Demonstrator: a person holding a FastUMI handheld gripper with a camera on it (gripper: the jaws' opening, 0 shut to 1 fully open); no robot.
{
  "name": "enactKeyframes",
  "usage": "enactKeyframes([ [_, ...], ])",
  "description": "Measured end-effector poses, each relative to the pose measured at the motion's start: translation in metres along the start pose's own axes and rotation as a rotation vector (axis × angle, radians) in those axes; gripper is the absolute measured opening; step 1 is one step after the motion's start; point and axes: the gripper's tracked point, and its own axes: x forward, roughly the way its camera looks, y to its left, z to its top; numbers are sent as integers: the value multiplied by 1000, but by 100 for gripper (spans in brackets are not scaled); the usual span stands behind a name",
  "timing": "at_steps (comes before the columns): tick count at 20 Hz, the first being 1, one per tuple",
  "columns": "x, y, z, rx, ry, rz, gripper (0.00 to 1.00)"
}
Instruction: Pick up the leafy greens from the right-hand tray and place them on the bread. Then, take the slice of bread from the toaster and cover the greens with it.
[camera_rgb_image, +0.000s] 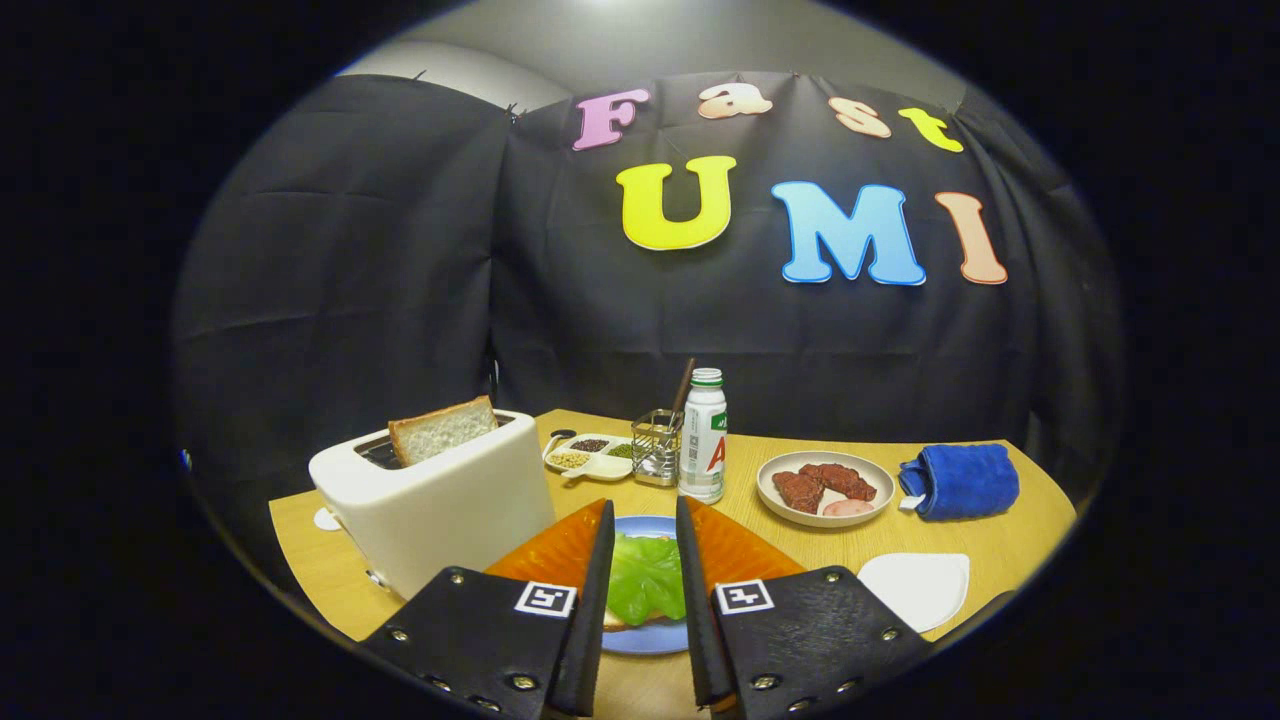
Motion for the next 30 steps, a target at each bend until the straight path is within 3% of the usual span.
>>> enactKeyframes([
  [11,-8,61,24,26,-71,35,36],
  [15,-3,104,38,46,-91,77,37],
  [21,4,156,37,-13,-91,94,36],
  [24,16,164,26,-67,-58,45,36],
  [30,37,185,21,-76,-50,34,37],
])
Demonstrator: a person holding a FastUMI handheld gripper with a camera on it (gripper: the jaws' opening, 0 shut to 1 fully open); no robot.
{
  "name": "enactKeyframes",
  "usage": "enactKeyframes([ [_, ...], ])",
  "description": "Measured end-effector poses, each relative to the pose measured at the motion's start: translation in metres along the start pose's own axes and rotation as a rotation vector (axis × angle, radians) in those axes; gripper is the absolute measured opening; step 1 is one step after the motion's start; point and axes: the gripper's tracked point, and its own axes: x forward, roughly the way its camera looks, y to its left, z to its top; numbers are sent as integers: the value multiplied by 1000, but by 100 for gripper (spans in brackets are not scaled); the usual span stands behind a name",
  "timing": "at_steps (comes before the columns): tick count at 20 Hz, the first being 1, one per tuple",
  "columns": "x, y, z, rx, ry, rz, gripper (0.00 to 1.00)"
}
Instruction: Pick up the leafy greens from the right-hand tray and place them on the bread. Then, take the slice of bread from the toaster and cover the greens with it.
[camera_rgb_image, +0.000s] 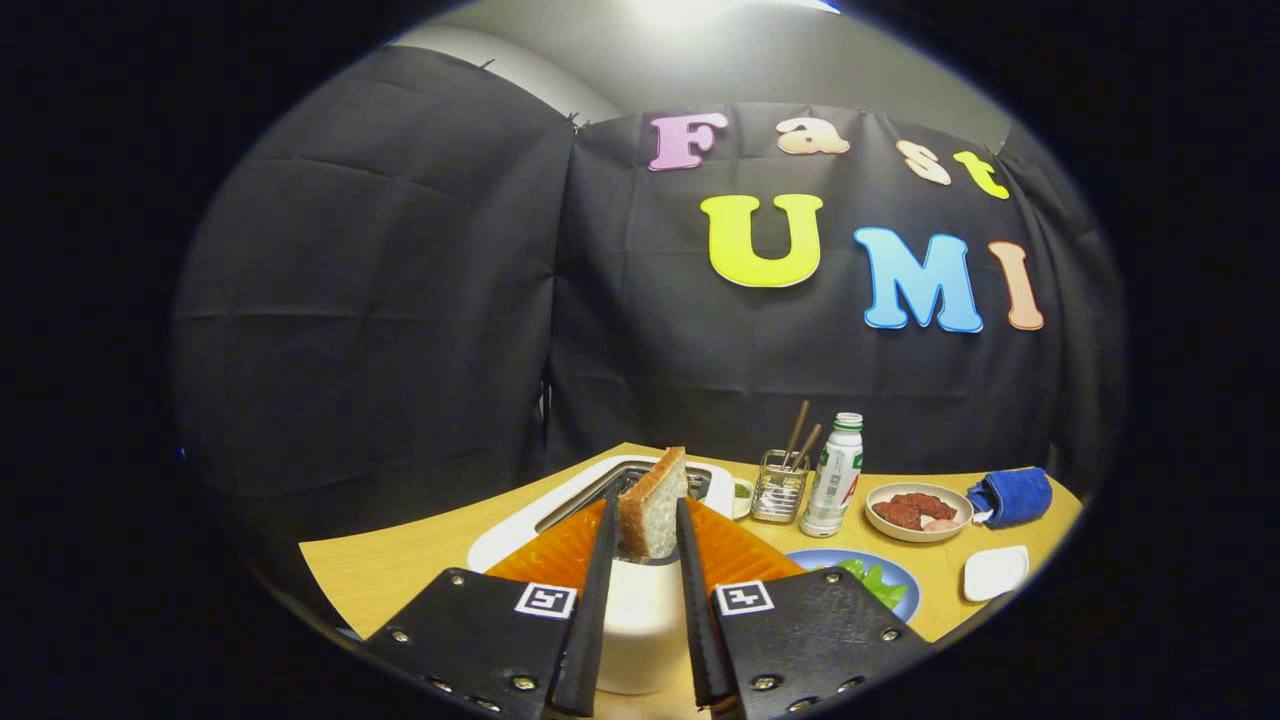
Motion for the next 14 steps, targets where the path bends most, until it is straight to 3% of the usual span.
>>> enactKeyframes([
  [5,25,-1,-11,32,69,-27,37],
  [11,29,-9,-13,62,38,-51,37],
  [13,33,-15,-17,49,39,-58,32],
  [14,32,-16,-13,66,29,-75,23],
])
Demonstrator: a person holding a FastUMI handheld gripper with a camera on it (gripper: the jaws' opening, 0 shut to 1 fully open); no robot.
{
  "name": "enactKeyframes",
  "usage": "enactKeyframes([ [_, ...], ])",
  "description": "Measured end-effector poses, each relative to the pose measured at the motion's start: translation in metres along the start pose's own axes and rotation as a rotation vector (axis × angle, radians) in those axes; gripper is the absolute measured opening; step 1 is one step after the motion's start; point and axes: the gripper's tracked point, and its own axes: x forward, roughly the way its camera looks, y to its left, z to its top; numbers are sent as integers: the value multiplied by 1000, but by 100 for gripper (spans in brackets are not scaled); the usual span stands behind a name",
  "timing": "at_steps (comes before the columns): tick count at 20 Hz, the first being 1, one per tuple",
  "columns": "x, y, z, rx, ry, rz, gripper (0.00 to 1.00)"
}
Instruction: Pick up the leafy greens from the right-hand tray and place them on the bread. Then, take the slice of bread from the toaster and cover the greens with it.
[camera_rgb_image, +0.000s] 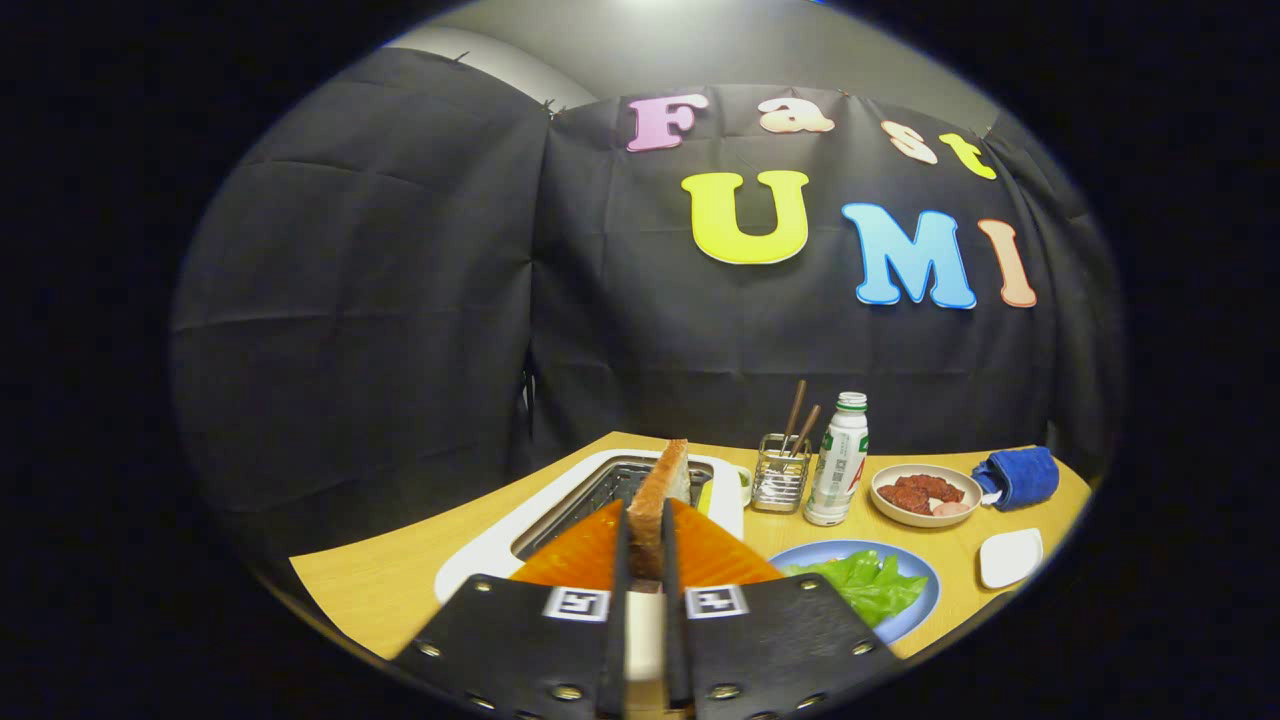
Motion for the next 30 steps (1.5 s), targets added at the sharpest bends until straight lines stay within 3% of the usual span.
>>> enactKeyframes([
  [1,-1,0,0,-12,6,9,13],
  [3,3,-1,2,-12,8,27,13],
  [4,-2,1,3,-14,5,43,5],
  [6,4,1,5,-50,-2,57,5],
  [21,-36,-17,71,120,-147,119,5],
  [25,-55,-44,83,132,-170,94,5],
  [30,-67,-86,65,118,-139,37,5],
])
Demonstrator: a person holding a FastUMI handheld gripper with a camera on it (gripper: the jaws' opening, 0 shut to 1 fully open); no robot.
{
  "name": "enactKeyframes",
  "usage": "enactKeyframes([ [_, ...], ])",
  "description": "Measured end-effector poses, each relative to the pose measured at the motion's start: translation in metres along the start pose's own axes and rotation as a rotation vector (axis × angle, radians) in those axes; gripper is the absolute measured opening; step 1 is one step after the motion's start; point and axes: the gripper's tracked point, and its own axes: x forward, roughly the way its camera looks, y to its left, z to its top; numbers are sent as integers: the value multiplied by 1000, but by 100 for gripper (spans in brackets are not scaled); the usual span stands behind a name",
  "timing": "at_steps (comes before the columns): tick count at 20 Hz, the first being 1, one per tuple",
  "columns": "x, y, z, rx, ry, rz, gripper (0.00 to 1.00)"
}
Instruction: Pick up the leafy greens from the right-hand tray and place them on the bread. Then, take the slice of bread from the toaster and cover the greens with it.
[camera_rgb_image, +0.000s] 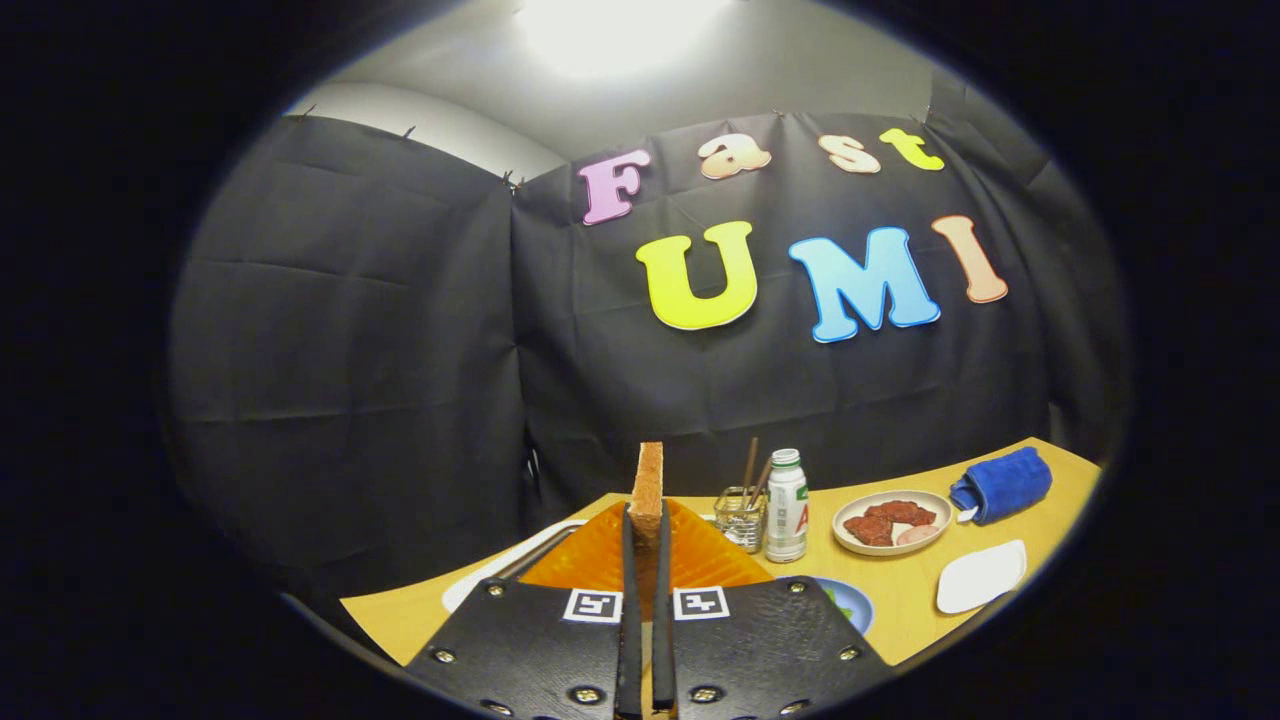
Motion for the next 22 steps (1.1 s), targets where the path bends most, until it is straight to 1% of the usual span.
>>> enactKeyframes([
  [6,-4,-46,-28,22,56,-73,5],
  [9,-2,-55,-41,21,78,-85,5],
  [15,6,-52,-67,24,141,-67,5],
  [20,12,-44,-84,18,170,-45,5],
  [22,13,-43,-90,25,170,-52,5],
])
